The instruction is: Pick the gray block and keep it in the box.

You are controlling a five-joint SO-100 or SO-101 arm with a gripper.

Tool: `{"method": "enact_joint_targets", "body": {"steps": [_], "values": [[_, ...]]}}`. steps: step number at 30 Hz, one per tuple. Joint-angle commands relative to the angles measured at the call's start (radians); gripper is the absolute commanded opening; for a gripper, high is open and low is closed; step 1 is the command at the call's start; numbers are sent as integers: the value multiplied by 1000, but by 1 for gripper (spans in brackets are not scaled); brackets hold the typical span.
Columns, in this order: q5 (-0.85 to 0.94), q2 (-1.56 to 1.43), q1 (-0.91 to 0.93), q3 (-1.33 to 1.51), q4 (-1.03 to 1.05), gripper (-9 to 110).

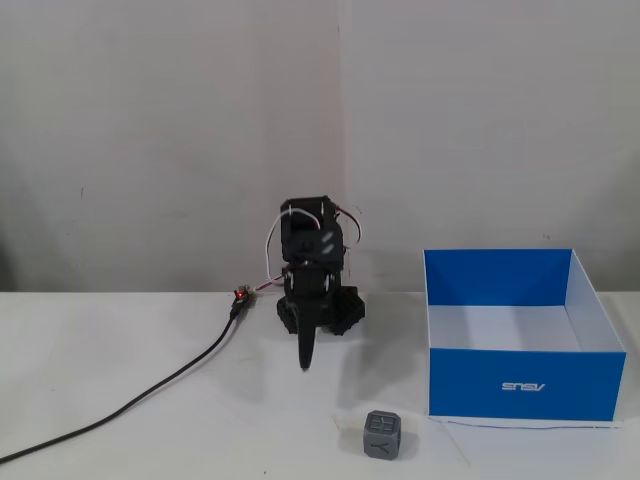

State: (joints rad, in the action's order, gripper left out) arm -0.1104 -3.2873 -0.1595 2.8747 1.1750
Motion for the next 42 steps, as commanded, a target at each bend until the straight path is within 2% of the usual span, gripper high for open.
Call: {"method": "enact_joint_targets", "body": {"steps": [1, 8, 28, 37, 42], "values": [[-23, 129, -18, -163, -14, 0], [-67, 278, -35, -232, -55, 0], [-322, 1035, -183, -624, -72, 0], [-413, 1213, -235, -739, -110, 0], [-453, 1313, -265, -810, -112, 5]]}}
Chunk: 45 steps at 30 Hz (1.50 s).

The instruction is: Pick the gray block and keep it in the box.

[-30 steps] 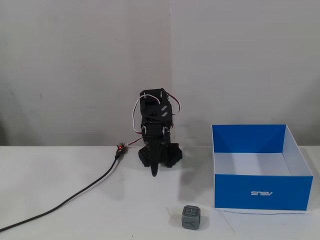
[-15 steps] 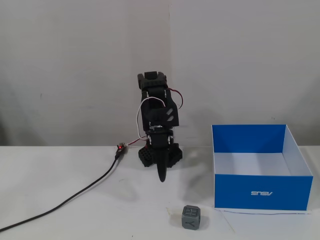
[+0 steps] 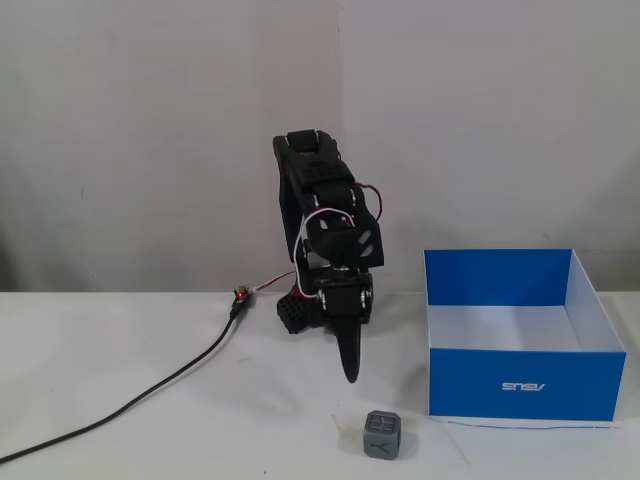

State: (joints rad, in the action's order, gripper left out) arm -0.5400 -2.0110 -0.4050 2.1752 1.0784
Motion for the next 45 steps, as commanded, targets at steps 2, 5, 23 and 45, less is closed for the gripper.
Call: {"method": "enact_joint_targets", "body": {"steps": [2, 5, 23, 45], "values": [[-31, 67, -34, -129, -18, 13], [-48, 114, -49, -146, -32, 20], [-121, 463, -98, -253, -103, 26], [-140, 595, -120, -288, -158, 15]]}}
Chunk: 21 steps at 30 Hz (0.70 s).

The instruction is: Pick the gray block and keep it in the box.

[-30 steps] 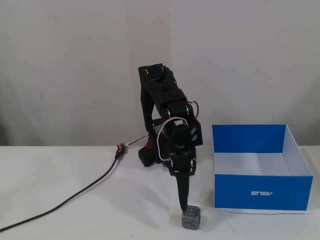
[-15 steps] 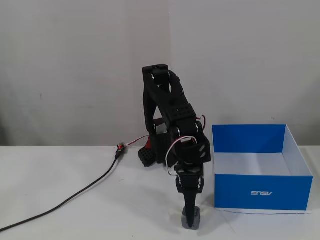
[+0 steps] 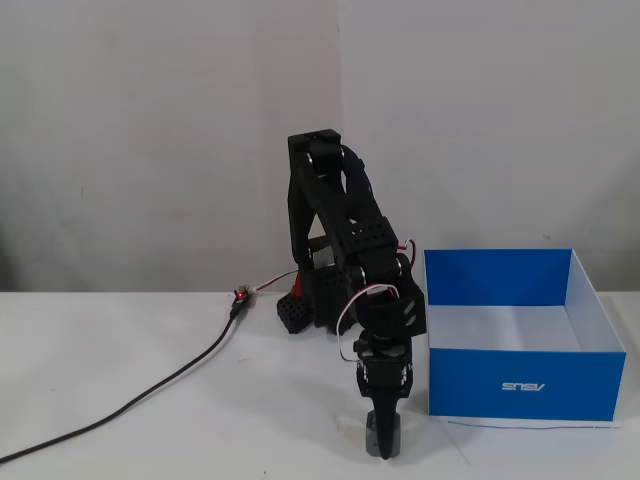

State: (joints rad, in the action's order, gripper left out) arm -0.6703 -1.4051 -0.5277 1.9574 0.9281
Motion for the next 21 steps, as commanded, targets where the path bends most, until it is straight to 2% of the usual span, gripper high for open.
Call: {"method": "enact_joint_targets", "body": {"steps": [1, 6, 12, 21], "values": [[-9, -11, 5, -71, -8, 13], [-9, -11, 5, -74, -8, 4], [0, -63, 14, -118, 44, 3], [51, -330, -11, -181, 175, 4]]}}
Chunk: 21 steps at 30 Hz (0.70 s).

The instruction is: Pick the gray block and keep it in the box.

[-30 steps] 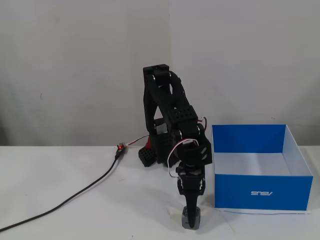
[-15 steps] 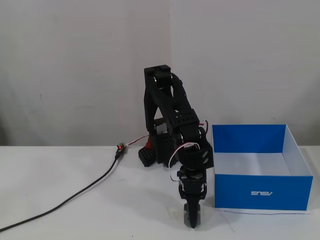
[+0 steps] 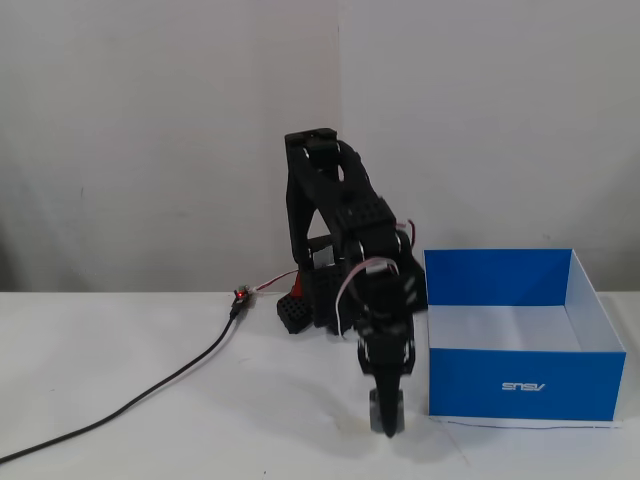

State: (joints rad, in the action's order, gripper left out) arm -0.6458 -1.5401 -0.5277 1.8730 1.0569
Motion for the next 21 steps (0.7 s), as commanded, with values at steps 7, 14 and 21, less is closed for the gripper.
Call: {"method": "enact_joint_targets", "body": {"steps": [7, 14, 21], "values": [[97, -383, -91, -147, 146, 4], [187, -466, -282, -160, 210, 3], [224, -471, -480, -153, 225, 4]]}}
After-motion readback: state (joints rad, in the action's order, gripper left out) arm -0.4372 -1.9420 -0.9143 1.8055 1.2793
